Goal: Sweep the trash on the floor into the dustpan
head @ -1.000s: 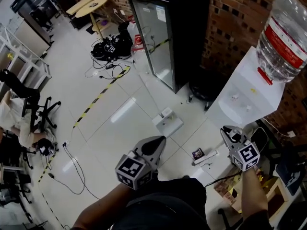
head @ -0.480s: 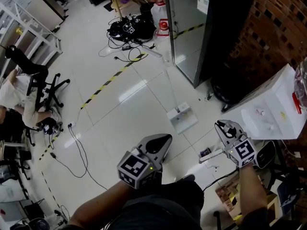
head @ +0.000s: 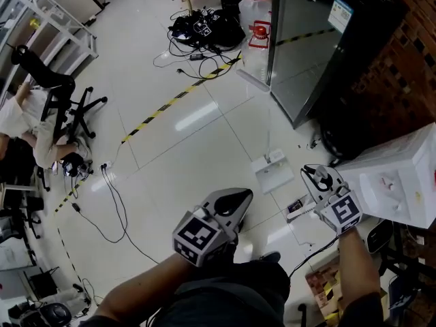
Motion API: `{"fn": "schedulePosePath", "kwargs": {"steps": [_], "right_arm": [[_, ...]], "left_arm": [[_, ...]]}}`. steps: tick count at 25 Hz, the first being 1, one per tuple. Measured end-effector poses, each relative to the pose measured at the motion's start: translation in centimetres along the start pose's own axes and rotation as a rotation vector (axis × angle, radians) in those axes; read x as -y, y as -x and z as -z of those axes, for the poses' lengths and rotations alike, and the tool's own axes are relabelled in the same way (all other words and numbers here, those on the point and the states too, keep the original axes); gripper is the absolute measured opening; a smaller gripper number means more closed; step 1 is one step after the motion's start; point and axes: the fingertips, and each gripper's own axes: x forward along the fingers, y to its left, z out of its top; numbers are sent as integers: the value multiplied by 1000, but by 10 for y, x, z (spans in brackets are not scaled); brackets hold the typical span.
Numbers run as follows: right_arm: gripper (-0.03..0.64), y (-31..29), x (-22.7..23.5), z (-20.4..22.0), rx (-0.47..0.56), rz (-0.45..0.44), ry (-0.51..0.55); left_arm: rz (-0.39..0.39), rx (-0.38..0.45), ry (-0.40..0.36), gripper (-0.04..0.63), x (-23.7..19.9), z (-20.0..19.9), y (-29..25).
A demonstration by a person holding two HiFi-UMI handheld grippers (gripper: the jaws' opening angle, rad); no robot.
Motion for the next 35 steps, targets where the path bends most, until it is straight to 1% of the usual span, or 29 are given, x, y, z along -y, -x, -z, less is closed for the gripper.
{"fn": "schedulePosePath", "kwargs": {"steps": [4,7,10,14,19,22,26,28,30,32,35], "right_arm": [[38,-45,12,-31,12,-26,13],[38,-73,30,-53,36,-14,16],[38,-98,35,-76,48,-10,28],[38,-137,31,-107,74,-39,69],[37,-153,32,-137,104,-34,79],[37,-150,33,-153,120,-4,95],[37,-131,20,-172,119,8,131],[37,-115,16,-180,127,39,130],[37,-93,14,-185,134,86,110],[37,-64,15,-186,134,143,82],[35,-9,23,-188,164,258,46]], "left_arm": [[10,15,14,4,-31,-21,-5],[13,29,13,5,-47,-42,-5],[2,43,11,5,-70,-59,6],[-47,62,23,5,-105,-64,22],[-49,61,32,5,-121,-70,24],[-35,74,33,3,-119,-81,28],[-20,86,4,5,-114,-98,42],[-19,94,1,3,-114,-106,46],[5,105,-1,3,-108,-113,48],[45,122,-15,3,-95,-119,46],[73,138,-51,5,-71,-130,33]]}}
